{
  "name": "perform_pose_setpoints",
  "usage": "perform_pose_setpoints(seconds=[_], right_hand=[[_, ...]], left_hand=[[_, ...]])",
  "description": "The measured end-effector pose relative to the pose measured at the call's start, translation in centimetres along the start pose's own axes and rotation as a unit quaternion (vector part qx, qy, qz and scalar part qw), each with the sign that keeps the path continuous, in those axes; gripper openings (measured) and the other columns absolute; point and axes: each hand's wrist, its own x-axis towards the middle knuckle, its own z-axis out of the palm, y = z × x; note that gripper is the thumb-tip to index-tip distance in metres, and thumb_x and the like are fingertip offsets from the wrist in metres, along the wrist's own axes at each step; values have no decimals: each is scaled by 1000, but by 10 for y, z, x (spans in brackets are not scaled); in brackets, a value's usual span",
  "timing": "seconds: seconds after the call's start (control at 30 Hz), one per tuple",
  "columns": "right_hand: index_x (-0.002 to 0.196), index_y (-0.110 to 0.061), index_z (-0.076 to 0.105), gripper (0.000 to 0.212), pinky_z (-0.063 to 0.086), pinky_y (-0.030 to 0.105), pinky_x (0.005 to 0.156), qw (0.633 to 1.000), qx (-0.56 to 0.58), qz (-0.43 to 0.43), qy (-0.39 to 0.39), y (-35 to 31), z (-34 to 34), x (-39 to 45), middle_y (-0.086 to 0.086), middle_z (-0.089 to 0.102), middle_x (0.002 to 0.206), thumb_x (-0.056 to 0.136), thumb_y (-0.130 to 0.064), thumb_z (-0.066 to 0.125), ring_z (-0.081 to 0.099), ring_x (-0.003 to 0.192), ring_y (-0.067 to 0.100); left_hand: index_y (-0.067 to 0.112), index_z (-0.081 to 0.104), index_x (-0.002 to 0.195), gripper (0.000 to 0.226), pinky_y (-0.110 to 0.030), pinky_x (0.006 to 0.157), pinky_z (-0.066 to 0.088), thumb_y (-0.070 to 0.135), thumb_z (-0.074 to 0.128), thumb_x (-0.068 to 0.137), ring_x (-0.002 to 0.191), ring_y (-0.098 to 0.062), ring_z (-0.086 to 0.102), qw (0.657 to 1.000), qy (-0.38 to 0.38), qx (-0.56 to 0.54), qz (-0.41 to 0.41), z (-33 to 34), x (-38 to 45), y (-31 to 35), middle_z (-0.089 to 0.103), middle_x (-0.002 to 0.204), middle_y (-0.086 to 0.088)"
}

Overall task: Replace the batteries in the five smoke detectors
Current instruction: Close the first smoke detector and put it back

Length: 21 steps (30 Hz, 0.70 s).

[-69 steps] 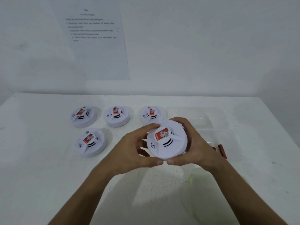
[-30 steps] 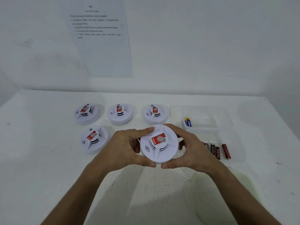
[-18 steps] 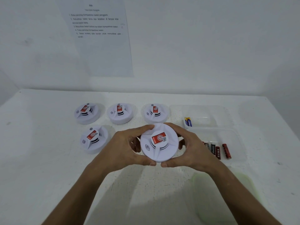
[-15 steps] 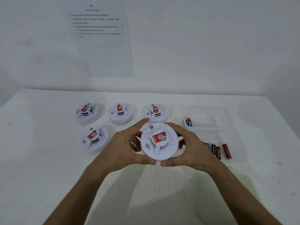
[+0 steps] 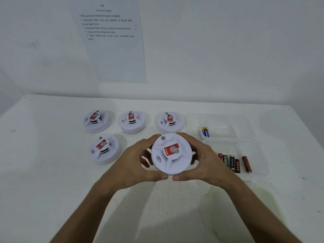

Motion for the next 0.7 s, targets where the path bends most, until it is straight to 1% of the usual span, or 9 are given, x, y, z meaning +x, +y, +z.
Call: perform_pose_setpoints(seconds=[0.1, 0.23, 0.3, 0.37, 0.47, 0.57, 0.7], right_hand=[[142, -37, 45, 99, 48, 16, 75, 1000, 3, 3, -4, 0, 2, 1, -16, 63, 128, 59, -21, 96, 60, 110, 12], [135, -45, 45, 95, 49, 16, 70, 1000, 6, 0, -3, -2, 4, 1, -22, 64, 123, 60, -17, 95, 61, 101, 5], [133, -48, 45, 94, 49, 15, 70, 1000, 5, 0, -3, -3, 4, 2, -24, 64, 122, 60, -15, 95, 60, 100, 2], [136, -44, 45, 94, 48, 14, 71, 1000, 3, 2, -8, -3, 4, 3, -23, 64, 123, 61, -16, 94, 60, 101, 2], [142, -34, 44, 97, 48, 14, 72, 1000, 4, 0, -15, -1, 4, 6, -18, 64, 126, 61, -15, 94, 60, 103, 3], [143, -33, 44, 97, 48, 15, 73, 1000, 4, -3, -21, 0, 4, 10, -16, 64, 127, 61, -16, 94, 61, 106, 8], [143, -30, 44, 98, 48, 13, 72, 1000, -1, -1, -29, -1, 6, 15, -15, 63, 128, 61, -15, 95, 60, 106, 4]], left_hand=[[42, 42, 139, 91, -34, 76, 60, 51, 83, 58, 92, -19, 64, 1000, 0, -2, -1, -1, -1, -2, 63, 118, 13], [44, 41, 139, 91, -35, 74, 60, 51, 83, 59, 89, -20, 64, 1000, 0, 0, 1, -3, -2, -4, 64, 115, 11], [44, 41, 139, 90, -35, 73, 60, 50, 83, 60, 87, -20, 64, 1000, 2, -1, 3, -3, -2, -4, 65, 112, 11], [46, 42, 138, 89, -36, 72, 60, 48, 84, 60, 84, -21, 64, 1000, 6, -5, 4, -4, -2, -4, 65, 110, 11], [49, 43, 136, 86, -35, 72, 60, 46, 85, 61, 83, -21, 64, 1000, 13, -6, 9, -5, -2, -3, 66, 109, 13], [49, 42, 136, 85, -35, 72, 60, 47, 84, 61, 80, -21, 63, 1000, 12, -8, 8, -8, -2, -4, 66, 108, 13], [50, 41, 136, 84, -30, 72, 60, 40, 86, 66, 80, -21, 62, 1000, 10, 1, 1, -11, -3, -4, 65, 107, 18]])
